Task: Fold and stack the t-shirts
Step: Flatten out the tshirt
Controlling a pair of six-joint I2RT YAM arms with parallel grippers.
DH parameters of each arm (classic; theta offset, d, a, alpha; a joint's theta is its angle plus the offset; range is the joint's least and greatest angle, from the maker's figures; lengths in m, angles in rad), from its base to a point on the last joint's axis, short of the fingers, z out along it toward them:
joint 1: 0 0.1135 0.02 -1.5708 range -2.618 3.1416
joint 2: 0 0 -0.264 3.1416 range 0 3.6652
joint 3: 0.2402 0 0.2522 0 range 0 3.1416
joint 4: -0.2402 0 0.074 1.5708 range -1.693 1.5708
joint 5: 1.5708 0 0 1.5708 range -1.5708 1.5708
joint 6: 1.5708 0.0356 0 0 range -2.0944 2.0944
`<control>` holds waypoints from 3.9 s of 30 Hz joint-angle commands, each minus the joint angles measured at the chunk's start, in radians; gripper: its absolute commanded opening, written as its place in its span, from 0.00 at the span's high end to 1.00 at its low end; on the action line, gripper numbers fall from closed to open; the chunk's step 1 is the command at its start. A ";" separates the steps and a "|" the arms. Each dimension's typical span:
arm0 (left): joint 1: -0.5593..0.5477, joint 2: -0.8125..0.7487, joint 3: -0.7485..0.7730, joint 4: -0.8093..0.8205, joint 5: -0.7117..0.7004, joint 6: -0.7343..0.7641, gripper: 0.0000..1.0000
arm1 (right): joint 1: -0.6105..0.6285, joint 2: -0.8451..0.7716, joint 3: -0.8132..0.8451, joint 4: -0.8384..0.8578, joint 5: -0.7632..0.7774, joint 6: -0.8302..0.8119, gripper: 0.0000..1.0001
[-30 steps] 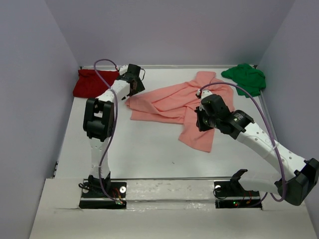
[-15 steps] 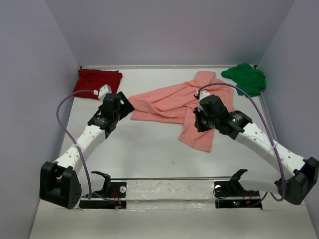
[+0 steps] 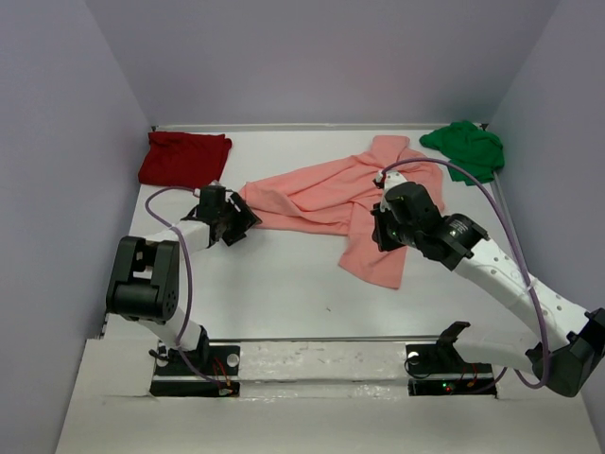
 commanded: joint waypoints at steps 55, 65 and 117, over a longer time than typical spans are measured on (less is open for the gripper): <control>-0.003 0.145 0.111 -0.001 -0.003 -0.007 0.76 | 0.009 0.002 0.058 -0.005 0.051 0.014 1.00; -0.003 0.096 0.114 -0.070 -0.052 -0.013 0.99 | 0.009 0.044 0.069 -0.053 0.142 0.072 1.00; -0.003 -0.056 0.071 -0.114 -0.063 -0.007 1.00 | -0.067 0.053 -0.465 0.044 0.238 0.791 0.70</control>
